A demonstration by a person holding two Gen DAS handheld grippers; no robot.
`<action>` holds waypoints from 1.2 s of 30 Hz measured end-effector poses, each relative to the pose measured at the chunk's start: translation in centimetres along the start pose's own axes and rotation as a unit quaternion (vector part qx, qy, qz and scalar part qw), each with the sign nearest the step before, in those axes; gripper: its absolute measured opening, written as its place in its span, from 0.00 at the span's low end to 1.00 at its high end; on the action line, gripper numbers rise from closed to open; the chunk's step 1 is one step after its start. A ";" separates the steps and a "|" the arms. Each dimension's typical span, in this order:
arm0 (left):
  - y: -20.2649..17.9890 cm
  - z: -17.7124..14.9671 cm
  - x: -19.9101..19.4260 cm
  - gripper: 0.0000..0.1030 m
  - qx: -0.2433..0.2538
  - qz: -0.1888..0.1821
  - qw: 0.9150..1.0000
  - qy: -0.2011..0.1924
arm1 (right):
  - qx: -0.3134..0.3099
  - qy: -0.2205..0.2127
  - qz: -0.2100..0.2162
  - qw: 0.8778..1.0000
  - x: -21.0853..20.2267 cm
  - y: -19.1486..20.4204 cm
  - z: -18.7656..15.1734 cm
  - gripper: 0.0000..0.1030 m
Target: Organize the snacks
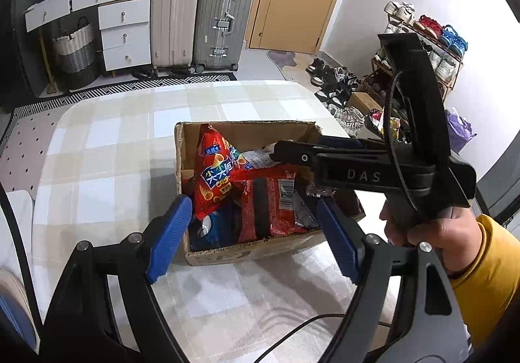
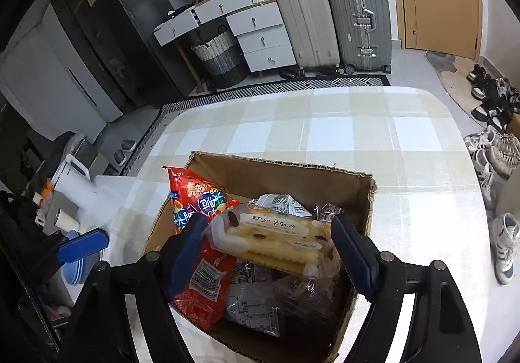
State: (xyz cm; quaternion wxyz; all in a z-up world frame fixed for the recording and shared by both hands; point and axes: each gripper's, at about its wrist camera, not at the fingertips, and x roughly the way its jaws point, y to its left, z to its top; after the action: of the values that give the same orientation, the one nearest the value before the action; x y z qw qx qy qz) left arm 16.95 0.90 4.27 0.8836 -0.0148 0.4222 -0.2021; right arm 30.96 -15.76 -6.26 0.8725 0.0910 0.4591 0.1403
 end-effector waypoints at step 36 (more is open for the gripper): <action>-9.2 -15.3 -21.3 0.99 -0.032 0.122 0.974 -0.187 | -0.055 -0.263 -0.016 0.963 -20.6 7.2 -21.2 0.96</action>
State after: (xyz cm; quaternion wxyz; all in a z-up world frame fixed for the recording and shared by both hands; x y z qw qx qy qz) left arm -9.71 2.54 12.02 0.9639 -0.0292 0.2543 -0.0730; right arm 1.12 -15.06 -0.12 0.9683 0.0693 0.2061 0.1229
